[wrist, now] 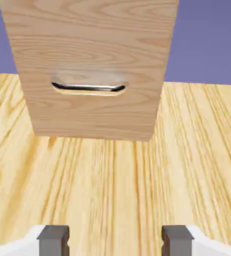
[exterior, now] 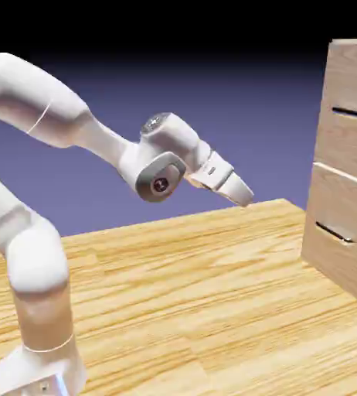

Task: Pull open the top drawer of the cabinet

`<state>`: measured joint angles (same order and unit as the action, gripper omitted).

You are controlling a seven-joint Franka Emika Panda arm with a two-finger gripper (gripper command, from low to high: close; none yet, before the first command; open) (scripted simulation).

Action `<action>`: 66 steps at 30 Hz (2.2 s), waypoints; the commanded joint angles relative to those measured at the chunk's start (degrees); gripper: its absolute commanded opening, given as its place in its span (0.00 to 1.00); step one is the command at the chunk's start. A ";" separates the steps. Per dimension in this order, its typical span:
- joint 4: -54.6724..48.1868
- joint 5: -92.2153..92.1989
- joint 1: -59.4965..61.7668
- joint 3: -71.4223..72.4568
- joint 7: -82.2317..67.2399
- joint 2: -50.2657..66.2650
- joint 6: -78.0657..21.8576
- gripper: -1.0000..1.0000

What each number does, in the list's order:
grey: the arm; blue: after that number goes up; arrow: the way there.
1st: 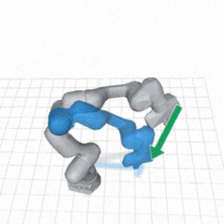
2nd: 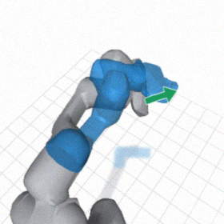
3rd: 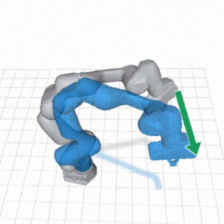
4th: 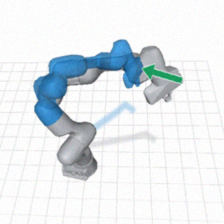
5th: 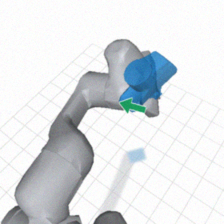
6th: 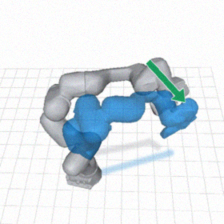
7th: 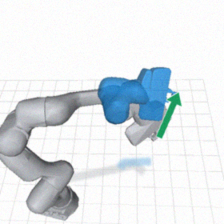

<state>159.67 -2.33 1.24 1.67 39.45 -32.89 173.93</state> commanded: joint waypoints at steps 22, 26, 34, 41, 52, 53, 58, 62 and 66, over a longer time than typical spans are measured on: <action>-24.26 -42.61 35.10 30.53 -54.82 -4.28 -1.43 0.50; -28.67 -50.36 41.48 36.08 -64.79 -5.06 -1.69 0.50; -37.49 -65.86 54.24 47.18 -84.72 -6.62 -2.21 0.50; -45.21 -79.41 65.41 56.90 -102.17 -7.98 -2.66 0.50; -57.34 -100.72 82.95 72.16 -129.58 -10.13 -3.37 0.50; -58.45 -102.66 84.55 73.55 -132.07 -10.32 -3.44 0.50; -63.96 -112.34 92.53 80.49 -144.53 -11.30 -3.76 0.50; -68.37 -120.09 98.91 86.04 -154.49 -12.07 -4.02 0.50; -72.78 -127.84 105.29 91.59 -164.46 -12.85 -4.28 0.50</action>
<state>86.89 -130.17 106.52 93.26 -125.00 -45.75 169.65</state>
